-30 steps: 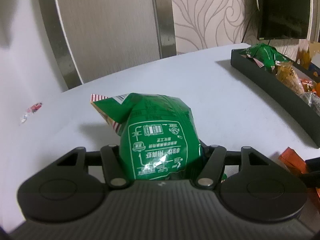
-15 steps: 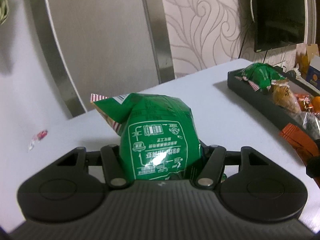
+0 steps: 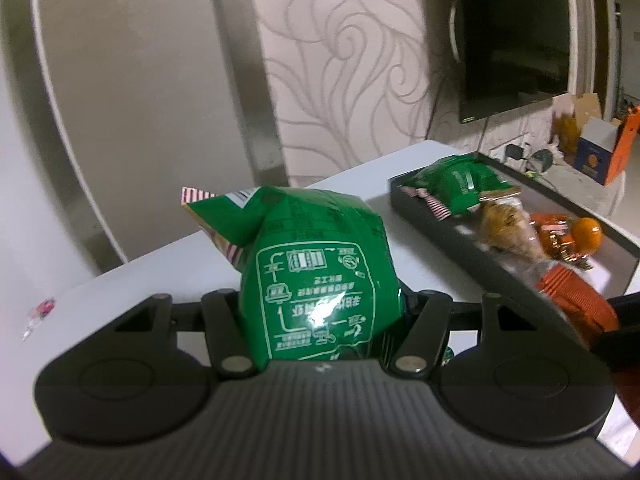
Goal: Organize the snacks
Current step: 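Lift and carry the green bag and orange stick snack toward the box, then lower the orange stick snack into the box with the right gripper while the left lowers the green bag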
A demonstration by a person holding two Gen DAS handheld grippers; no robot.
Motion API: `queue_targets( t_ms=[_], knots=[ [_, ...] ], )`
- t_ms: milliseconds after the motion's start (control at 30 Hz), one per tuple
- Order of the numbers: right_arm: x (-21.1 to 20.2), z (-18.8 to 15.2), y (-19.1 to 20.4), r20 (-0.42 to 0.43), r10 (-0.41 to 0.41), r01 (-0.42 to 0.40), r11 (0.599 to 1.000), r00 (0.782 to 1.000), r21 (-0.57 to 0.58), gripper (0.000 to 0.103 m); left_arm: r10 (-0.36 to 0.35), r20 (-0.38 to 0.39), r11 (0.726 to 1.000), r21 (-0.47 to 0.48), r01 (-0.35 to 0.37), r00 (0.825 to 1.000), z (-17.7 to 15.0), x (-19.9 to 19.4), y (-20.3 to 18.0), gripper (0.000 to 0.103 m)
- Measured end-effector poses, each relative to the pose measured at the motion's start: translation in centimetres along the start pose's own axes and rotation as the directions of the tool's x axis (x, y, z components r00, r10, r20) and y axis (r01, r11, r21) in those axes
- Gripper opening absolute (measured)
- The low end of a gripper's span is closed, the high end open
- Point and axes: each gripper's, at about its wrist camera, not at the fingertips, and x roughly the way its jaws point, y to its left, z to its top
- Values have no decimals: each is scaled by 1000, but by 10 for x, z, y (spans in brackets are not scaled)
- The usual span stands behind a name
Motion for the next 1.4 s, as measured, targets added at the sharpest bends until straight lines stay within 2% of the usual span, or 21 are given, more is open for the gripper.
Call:
queue_targets(
  t_ms=[500, 833, 1067, 1267, 1333, 1400],
  knots=[
    [-35, 0, -54, 25, -94, 92, 993, 995, 79, 24, -121, 30, 991, 54, 119, 992, 33, 18, -69, 64],
    [-50, -3, -96, 17, -148, 145, 982, 989, 120, 24, -185, 1, 980, 72, 184, 983, 41, 51, -115, 64],
    [-52, -2, -117, 2, -179, 177, 976, 984, 130, 24, -252, -24, 966, 58, 253, 967, 42, 80, -136, 65],
    [-50, 0, -130, -6, -191, 190, 972, 982, 137, 24, -276, -20, 956, 95, 276, 961, 41, 83, -148, 68],
    [-48, 1, -134, -7, -191, 191, 972, 981, 138, 24, -276, -13, 955, 106, 276, 961, 40, 81, -150, 79],
    [-45, 4, -137, -6, -192, 191, 972, 981, 138, 24, -272, 3, 955, 123, 270, 962, 39, 78, -150, 81]
  ],
)
